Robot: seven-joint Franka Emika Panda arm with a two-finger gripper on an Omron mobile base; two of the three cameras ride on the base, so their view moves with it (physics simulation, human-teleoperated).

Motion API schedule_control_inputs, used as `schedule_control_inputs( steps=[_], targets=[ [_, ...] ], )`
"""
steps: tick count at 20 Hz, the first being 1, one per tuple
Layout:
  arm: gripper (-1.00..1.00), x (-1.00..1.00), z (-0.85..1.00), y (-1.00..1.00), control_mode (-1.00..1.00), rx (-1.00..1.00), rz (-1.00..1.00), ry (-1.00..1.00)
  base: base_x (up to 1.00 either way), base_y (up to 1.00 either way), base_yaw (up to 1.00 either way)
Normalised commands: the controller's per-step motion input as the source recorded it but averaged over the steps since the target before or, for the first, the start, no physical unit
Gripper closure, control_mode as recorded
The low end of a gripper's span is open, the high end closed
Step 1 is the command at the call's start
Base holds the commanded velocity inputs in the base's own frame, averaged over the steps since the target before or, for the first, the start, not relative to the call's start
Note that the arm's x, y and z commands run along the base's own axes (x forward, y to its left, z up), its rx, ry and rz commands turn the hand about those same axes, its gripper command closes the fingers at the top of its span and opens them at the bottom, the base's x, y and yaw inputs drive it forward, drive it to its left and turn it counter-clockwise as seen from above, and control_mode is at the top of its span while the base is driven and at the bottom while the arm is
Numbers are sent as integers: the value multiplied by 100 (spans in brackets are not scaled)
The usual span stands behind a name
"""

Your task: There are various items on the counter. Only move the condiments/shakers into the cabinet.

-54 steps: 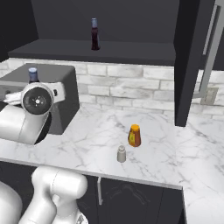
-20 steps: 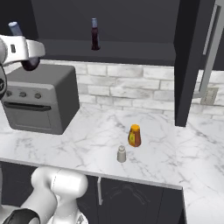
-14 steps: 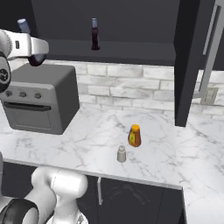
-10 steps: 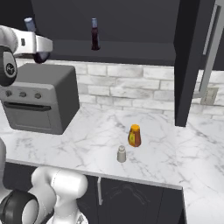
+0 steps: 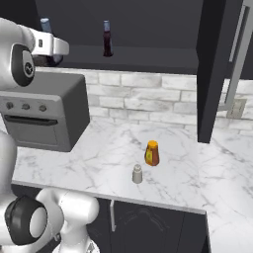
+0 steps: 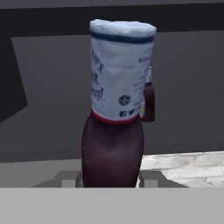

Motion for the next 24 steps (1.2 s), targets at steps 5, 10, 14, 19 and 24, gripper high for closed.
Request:
schedule_control_inputs(
  steps=[5, 10, 14, 19, 24],
  targets=[
    [100, 53, -6, 0, -100, -3, 1, 7, 0, 0, 0],
    [100, 66, -8, 1, -100, -8, 0, 5, 0, 0, 0],
    [100, 64, -8, 2, -100, -2, 0, 0, 0, 0, 0],
    [100, 63, -8, 0, -100, 0, 0, 0, 0, 0, 0],
    [100, 67, -11, 0, -100, 0, 0, 0, 0, 0, 0]
  ],
)
